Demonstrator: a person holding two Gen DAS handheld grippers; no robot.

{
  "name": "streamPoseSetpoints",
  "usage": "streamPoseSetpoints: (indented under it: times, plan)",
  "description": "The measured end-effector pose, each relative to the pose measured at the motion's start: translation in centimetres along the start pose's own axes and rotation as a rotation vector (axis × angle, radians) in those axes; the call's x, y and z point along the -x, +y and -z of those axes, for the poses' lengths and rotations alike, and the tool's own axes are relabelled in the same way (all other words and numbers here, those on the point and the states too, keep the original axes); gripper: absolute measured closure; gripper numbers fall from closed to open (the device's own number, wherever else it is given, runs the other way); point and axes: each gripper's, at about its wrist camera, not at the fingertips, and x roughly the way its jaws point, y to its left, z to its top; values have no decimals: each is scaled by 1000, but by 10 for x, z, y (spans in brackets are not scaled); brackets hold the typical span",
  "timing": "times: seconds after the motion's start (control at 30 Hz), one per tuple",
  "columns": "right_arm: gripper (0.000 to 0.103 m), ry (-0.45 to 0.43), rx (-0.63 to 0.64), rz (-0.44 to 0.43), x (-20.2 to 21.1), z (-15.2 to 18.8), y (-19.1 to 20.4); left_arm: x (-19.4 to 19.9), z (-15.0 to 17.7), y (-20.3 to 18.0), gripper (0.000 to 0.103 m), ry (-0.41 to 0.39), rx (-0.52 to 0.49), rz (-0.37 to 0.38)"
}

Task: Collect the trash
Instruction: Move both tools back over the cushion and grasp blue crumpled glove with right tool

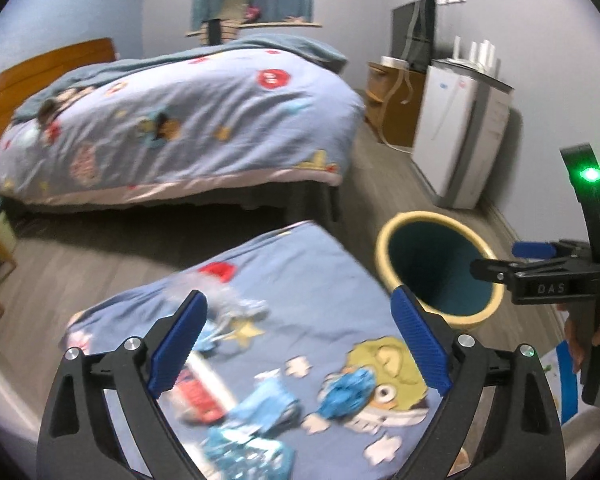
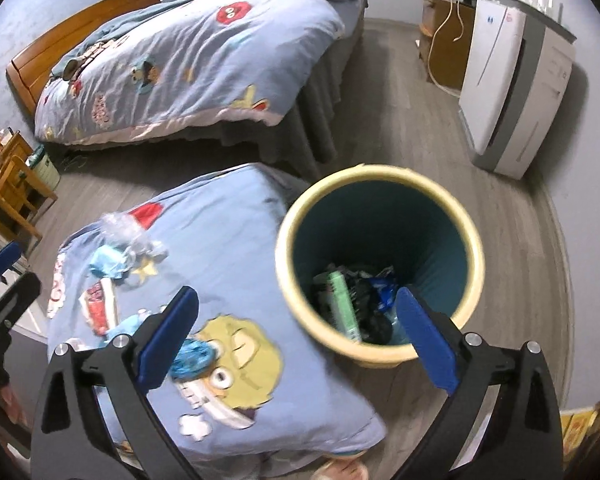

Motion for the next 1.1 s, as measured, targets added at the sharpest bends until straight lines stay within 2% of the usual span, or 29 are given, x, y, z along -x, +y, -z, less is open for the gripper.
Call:
streamPoseSetpoints:
  times: [0.3, 0.57, 0.8, 0.93, 1.1]
  plan:
    - [6, 78, -51, -50, -18, 16, 40, 36, 30, 64, 10, 16, 34, -125]
    - [6, 158, -30, -66, -42, 35, 79, 37, 66, 108, 10, 107, 65, -217]
    - [6, 210, -73, -62, -61, 47, 86, 16, 94, 114, 10, 222, 32, -247]
    - [6, 222, -42, -44, -68, 50, 87, 3, 107, 114, 10, 259, 53, -206]
    - [6, 253, -34, -28, -82, 56, 84, -21, 132, 115, 10, 354, 69, -202]
